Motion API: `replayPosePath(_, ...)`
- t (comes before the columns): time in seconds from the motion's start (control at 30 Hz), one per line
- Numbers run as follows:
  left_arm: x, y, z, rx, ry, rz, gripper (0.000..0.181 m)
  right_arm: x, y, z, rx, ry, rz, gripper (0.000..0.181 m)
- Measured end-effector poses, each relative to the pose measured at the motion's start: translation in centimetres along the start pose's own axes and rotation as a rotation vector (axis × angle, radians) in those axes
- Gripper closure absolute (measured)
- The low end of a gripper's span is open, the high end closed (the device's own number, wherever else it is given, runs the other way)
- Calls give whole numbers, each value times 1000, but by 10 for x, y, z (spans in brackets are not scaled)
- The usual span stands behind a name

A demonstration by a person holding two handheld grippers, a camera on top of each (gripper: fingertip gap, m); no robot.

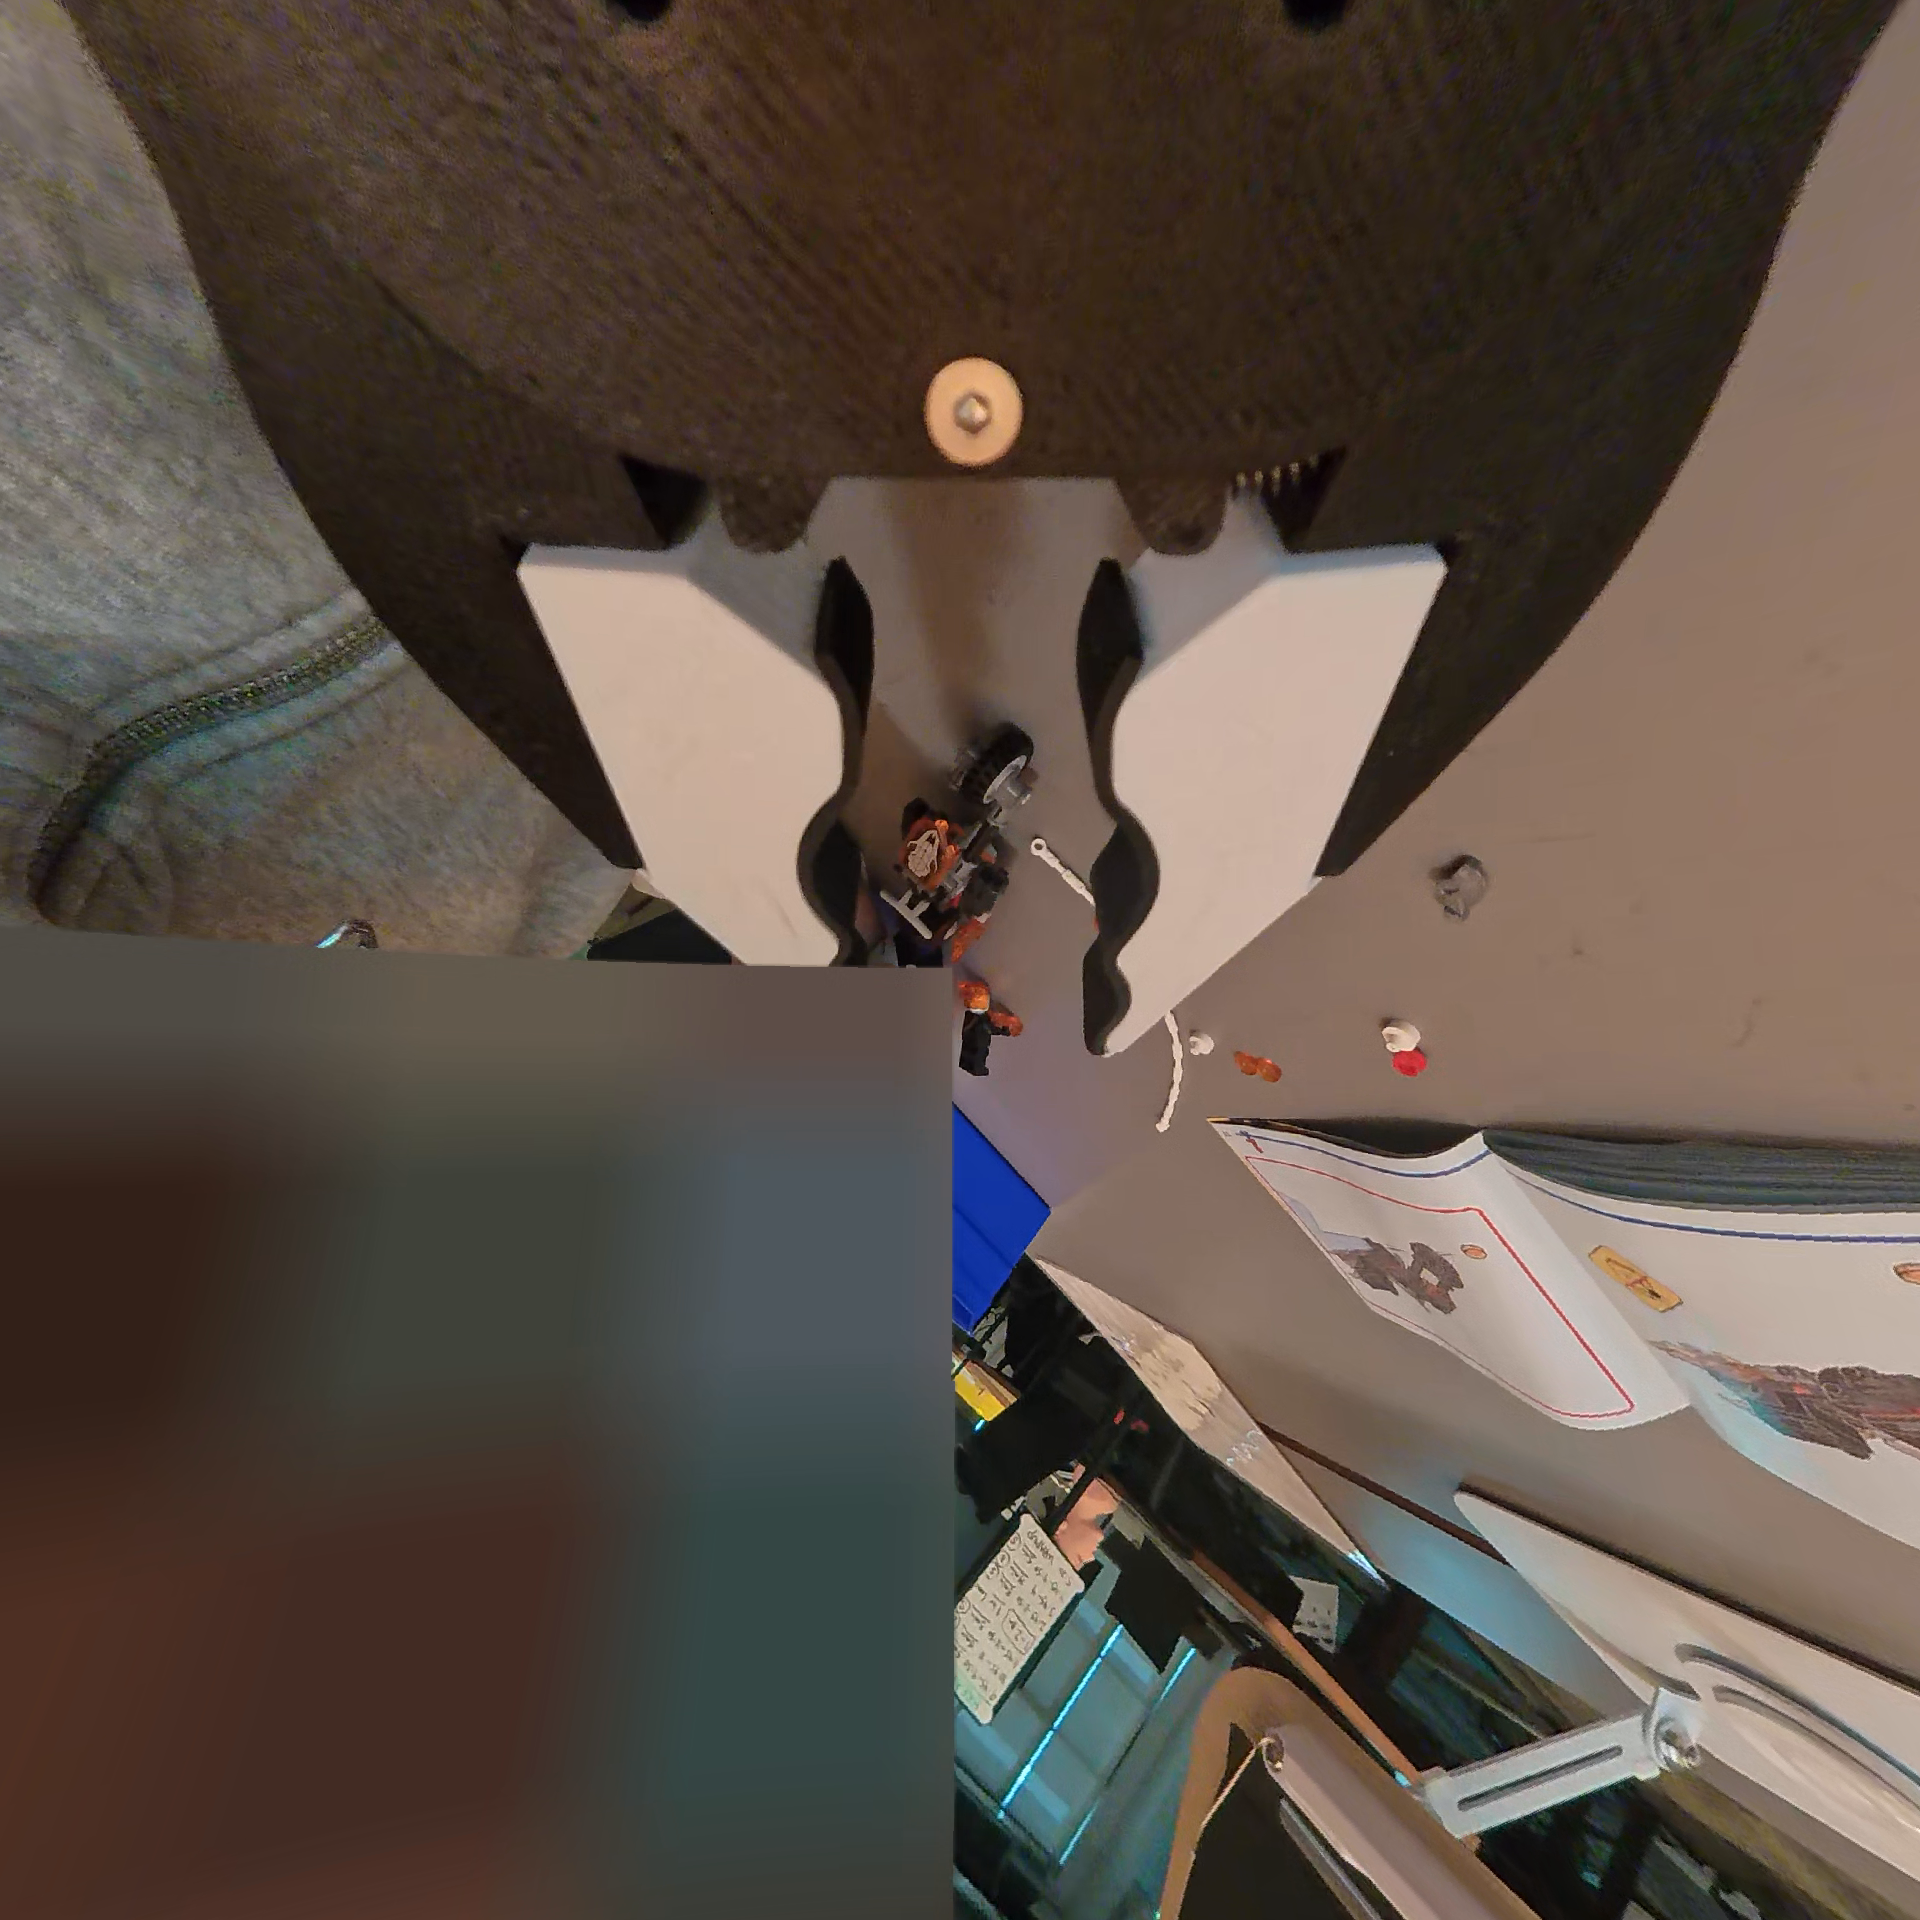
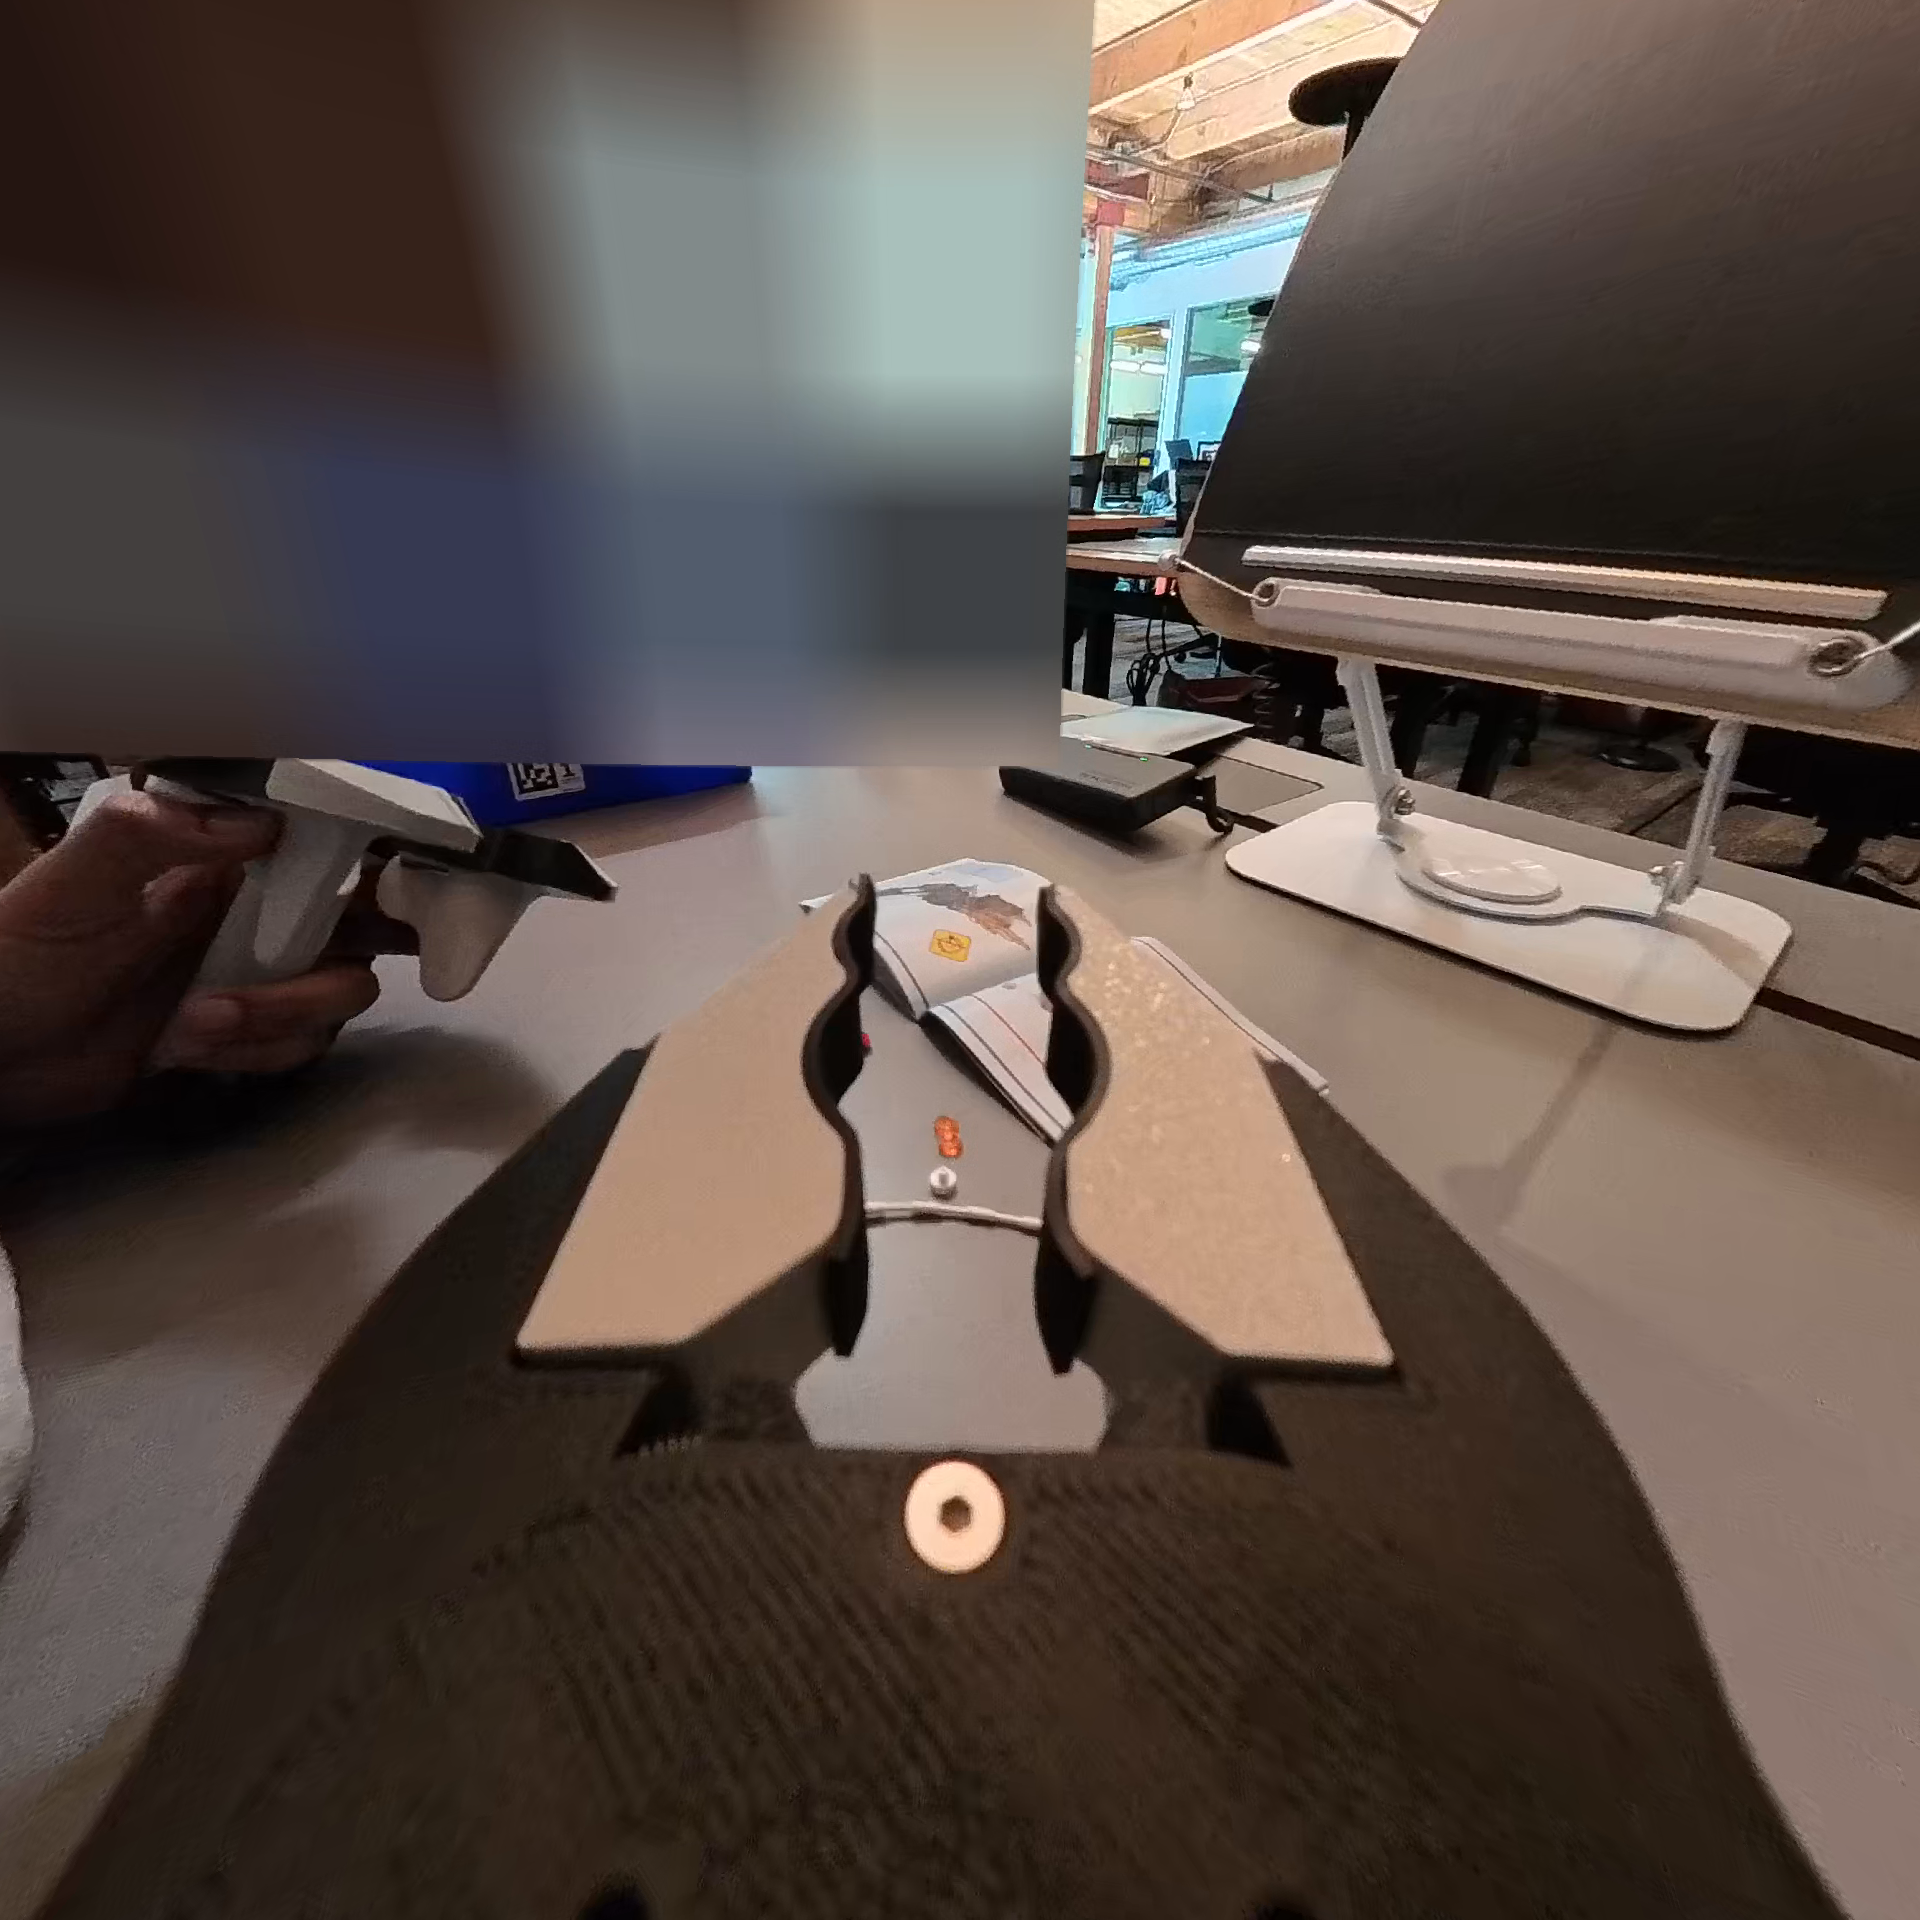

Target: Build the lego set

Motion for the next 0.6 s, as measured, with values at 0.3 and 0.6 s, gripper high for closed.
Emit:
replayPosePath(0.3,7,-2,-3,-40,47,-85,142,-9,12,1,46,18,21,145)
replayPosePath(0.6,15,-6,-10,-96,101,-190,142,-24,28,15,126,-1,90,147)
Point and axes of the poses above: each gripper's, where its closed fingertips meet, z back along the fingers, y out of its top, x = y × z across the jaws, the point moved 10 cm from there along z, back along the fingers, and after that the axes turned 1 degree about z, right-handed, at the moved point
